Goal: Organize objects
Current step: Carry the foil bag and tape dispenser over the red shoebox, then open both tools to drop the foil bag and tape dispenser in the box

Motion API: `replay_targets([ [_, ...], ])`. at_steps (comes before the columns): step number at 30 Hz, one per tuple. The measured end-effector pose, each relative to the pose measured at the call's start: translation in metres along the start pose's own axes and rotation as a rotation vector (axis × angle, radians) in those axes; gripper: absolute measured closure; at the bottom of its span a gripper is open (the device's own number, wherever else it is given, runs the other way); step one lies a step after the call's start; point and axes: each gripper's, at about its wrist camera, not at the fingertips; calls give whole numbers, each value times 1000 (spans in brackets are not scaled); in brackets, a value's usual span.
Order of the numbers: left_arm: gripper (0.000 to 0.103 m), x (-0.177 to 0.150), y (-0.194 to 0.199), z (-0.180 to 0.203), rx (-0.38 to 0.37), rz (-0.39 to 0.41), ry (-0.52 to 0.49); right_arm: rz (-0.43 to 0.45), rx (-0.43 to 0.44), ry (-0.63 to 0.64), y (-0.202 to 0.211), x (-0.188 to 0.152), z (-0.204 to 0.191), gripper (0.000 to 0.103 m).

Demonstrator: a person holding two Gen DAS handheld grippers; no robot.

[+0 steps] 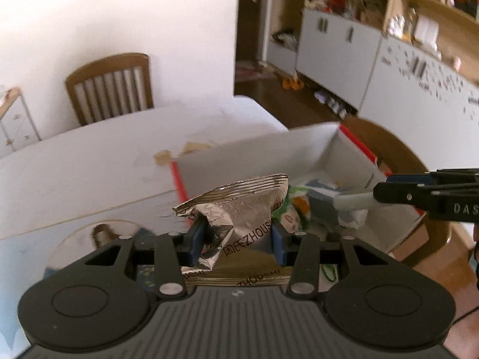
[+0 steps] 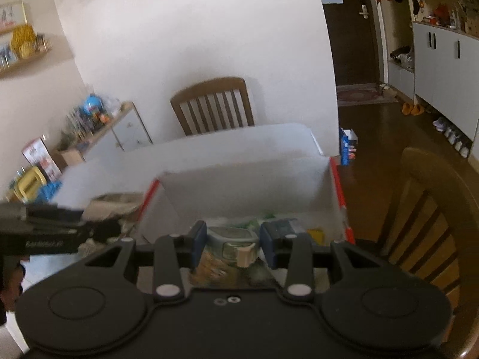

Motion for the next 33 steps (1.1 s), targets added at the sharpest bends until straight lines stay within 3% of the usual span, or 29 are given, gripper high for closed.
replay_targets([
  [15, 59, 14, -83, 32, -28, -121, -63, -71, -1, 171, -39, -18, 2, 66],
  [27, 57, 12, -105, 35, -55, -186, -53, -174, 54, 182, -52, -28, 4, 65],
  [33, 51, 11, -105, 34, -46, -180, -45, -184, 61, 169, -49, -26, 8, 55],
])
Point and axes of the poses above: each gripper's, at about its wrist camera, not at the fingertips, and y roughly against the way its jaws point, z to its right, x to its top, and after that the axes turned 5 degrees about -x, right-handed
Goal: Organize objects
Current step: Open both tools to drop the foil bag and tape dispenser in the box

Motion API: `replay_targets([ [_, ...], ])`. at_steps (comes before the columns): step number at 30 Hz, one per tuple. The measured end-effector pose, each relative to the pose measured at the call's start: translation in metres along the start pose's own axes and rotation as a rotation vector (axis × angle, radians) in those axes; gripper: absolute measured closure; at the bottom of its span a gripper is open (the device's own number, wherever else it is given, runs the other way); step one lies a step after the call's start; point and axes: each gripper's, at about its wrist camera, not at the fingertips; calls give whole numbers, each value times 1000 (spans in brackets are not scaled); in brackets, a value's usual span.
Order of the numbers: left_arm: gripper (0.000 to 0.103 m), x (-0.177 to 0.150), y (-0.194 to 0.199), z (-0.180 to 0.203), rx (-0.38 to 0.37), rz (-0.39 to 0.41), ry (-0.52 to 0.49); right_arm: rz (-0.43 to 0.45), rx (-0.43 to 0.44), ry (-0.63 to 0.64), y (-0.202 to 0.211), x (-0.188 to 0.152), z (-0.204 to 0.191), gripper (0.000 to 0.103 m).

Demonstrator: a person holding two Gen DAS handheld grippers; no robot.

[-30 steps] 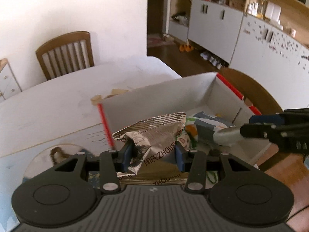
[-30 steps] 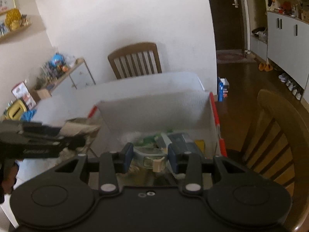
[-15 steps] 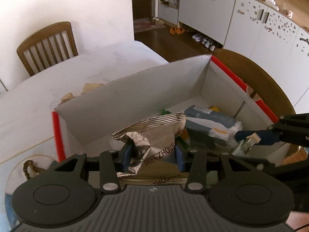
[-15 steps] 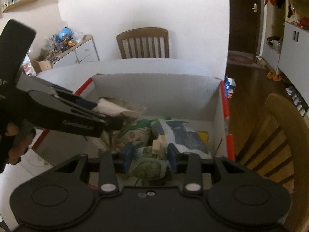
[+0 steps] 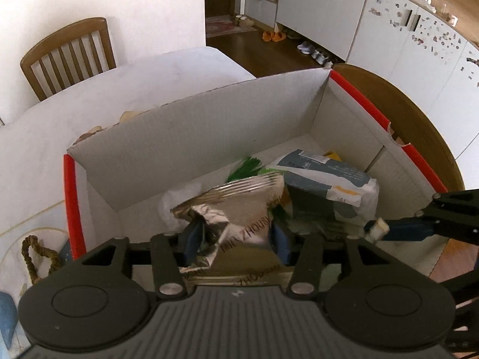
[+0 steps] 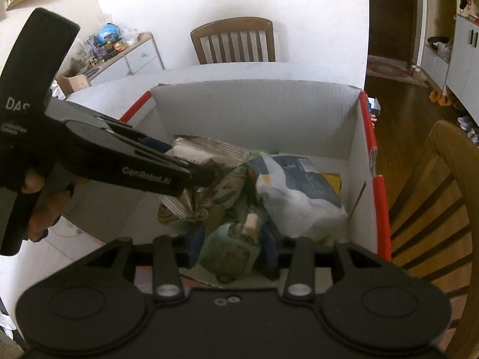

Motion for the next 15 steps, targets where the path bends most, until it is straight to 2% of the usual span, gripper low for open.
replay_targets([
  [4, 40, -4, 6, -1, 0, 17, 0, 18, -3, -21, 7, 0, 0, 41],
  [8, 33, -9, 17, -2, -5, 40, 3, 28, -8, -50, 15, 0, 1, 40],
  [15, 30, -20, 47, -5, -44, 74, -10, 71, -42, -88, 34, 3, -10, 32],
])
Point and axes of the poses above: each gripper's, at about its wrist camera, not at the fingertips, and y roughly against the way its jaws point, z to its right, x to its top, and after that the axes turned 5 degrees about -x, right-handed
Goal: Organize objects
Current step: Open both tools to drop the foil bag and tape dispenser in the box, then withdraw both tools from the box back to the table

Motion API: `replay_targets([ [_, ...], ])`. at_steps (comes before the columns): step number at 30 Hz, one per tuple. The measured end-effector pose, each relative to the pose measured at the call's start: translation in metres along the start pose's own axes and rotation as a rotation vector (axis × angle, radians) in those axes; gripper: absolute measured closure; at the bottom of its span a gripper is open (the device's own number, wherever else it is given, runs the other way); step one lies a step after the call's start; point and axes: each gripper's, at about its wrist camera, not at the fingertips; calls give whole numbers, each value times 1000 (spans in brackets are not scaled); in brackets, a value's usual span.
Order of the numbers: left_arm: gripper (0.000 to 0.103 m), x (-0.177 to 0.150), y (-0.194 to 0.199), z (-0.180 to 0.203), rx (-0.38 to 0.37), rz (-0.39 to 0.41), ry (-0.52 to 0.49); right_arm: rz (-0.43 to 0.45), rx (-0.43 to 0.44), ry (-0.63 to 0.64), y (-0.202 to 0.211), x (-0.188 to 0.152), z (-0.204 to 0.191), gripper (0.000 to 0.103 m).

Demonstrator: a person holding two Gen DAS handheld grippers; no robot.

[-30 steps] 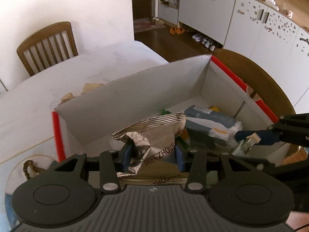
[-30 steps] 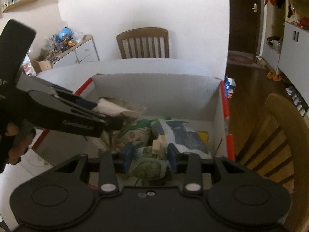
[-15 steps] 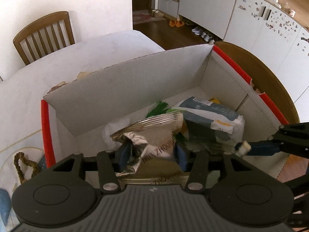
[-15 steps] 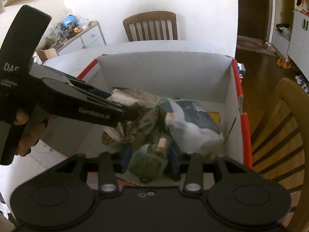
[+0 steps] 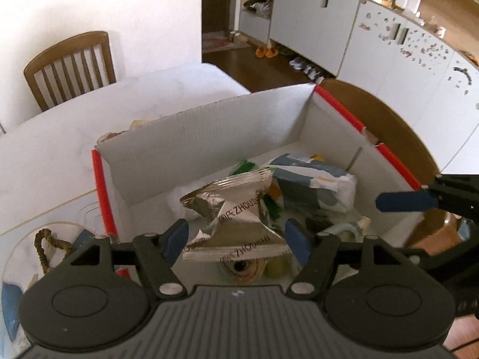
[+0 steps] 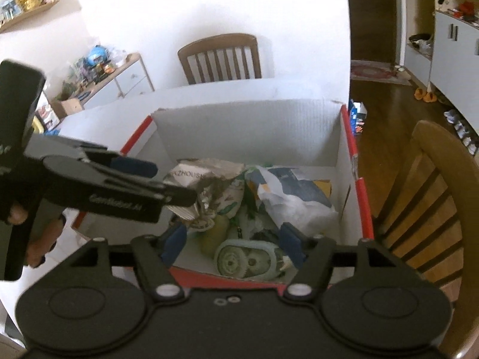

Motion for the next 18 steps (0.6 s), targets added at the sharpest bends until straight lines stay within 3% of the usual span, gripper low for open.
replay_targets([
  [2, 26, -3, 13, -2, -12, 17, -6, 20, -10, -20, 7, 1, -6, 31],
  [8, 25, -11, 52, -10, -56, 71, -31, 71, -33, -59, 23, 3, -28, 30],
  [18, 20, -30, 105, -45, -97, 150, -41, 155, -43, -97, 40, 5, -82, 13],
])
Point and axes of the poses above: each gripper's, at about its wrist camera, not at the fingertips, and y roughly against the way its jaws point, z to its right, x to its top, and after that the axes turned 5 degrees about -x, right-handed
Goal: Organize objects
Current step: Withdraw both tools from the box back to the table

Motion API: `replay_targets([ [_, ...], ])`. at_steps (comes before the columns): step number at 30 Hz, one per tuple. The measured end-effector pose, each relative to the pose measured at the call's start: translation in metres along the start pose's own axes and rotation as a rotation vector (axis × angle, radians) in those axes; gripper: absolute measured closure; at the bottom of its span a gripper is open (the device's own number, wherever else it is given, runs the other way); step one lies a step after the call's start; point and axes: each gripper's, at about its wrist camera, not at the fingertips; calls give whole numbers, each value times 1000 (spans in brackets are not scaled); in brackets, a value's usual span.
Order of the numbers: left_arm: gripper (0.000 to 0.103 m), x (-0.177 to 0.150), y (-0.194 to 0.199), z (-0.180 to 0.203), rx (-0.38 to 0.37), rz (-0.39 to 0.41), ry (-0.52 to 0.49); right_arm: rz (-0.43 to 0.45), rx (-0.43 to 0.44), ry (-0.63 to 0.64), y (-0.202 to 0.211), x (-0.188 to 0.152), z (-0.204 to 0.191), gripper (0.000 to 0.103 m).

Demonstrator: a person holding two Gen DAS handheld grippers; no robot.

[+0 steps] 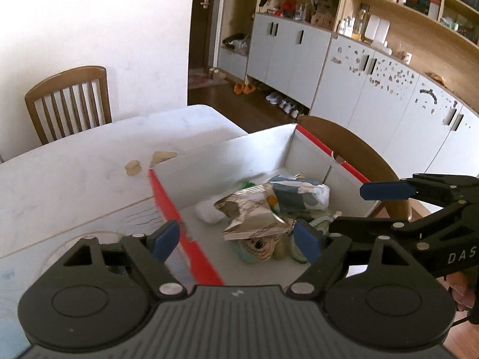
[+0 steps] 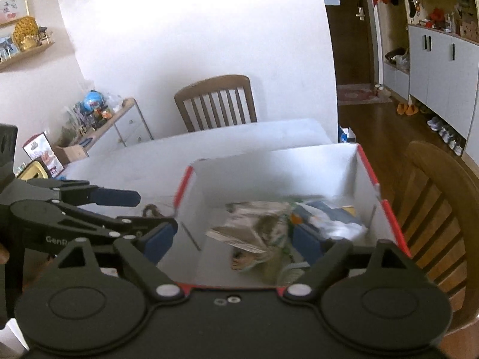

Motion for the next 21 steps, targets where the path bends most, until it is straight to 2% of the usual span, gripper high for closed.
replay_targets([
  [4, 17, -8, 15, -19, -6, 7, 14, 18, -8, -4, 1, -3, -23, 8],
  [8, 3, -18, 30, -40, -17, 17, 38, 25, -18, -3, 1, -7, -46, 6],
  [17, 0, -45, 60, -93, 16, 76, 72, 18, -22, 28, -6, -15, -92, 6],
  [21, 0, -62, 65, -117, 79, 80, 78, 1, 0, 61, -10, -16, -114, 6],
])
Point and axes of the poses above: each gripper's, at about its wrist camera, not at the fingertips, and y roughly against the way its jaws point, z to its right, x to its top, and after that the axes turned 5 degrees about -x, right-handed
